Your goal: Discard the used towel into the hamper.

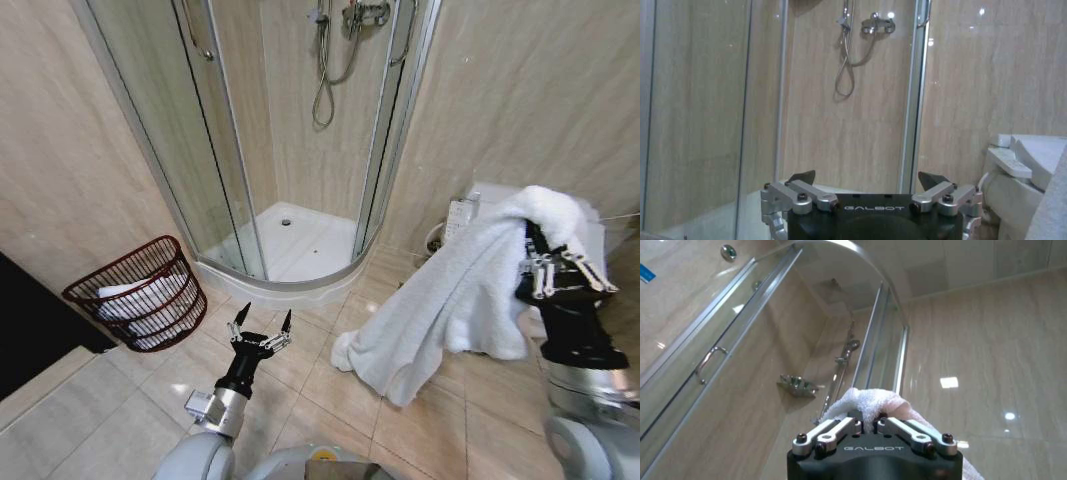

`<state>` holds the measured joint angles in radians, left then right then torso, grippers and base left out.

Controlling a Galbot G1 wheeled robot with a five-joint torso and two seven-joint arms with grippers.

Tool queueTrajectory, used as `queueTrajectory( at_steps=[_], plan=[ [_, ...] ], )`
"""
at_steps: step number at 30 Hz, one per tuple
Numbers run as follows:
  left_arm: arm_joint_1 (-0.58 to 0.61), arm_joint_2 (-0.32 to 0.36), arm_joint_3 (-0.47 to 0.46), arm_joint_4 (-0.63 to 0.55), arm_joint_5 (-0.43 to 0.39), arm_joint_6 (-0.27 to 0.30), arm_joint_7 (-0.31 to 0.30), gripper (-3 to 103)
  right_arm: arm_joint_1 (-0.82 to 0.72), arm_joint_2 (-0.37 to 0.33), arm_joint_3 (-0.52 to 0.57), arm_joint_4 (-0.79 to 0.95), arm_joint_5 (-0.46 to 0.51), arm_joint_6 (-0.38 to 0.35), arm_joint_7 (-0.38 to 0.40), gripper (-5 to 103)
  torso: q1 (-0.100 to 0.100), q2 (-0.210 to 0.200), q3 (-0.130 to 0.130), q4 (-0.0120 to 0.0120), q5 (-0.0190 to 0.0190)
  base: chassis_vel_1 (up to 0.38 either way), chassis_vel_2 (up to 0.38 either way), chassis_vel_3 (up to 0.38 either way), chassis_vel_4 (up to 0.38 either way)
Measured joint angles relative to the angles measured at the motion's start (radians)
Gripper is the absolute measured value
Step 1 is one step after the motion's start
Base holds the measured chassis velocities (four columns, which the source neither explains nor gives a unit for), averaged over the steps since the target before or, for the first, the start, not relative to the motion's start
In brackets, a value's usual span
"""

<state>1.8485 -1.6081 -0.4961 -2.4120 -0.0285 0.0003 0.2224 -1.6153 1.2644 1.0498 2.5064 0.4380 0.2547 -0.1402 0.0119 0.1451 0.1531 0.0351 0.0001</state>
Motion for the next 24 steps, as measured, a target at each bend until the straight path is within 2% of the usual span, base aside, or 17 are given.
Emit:
queueTrajectory(
  at_steps=[5, 11, 24],
  plan=[
    [0.000, 0.000, 0.000, 0.000, 0.000, 0.000, 0.000, 100, 0.004, -0.018, 0.016, -0.002, 0.014, -0.005, 0.001, 8, 0.006, 0.024, 0.018, 0.0001, -0.0001, 0.000, 0.000, 0.000, 0.000],
    [0.000, 0.000, 0.000, 0.000, 0.000, 0.000, 0.000, 100, 0.012, -0.016, 0.019, -0.004, 0.030, 0.022, 0.002, 8, 0.013, 0.053, 0.040, 0.0000, -0.0001, 0.000, 0.000, 0.000, 0.000],
    [0.000, 0.000, 0.000, 0.000, 0.000, 0.000, 0.000, 100, 0.066, -0.041, -0.005, -0.005, 0.079, 0.052, 0.002, 8, 0.027, 0.101, 0.075, 0.0002, -0.0001, 0.000, 0.000, 0.000, 0.000]
  ],
)
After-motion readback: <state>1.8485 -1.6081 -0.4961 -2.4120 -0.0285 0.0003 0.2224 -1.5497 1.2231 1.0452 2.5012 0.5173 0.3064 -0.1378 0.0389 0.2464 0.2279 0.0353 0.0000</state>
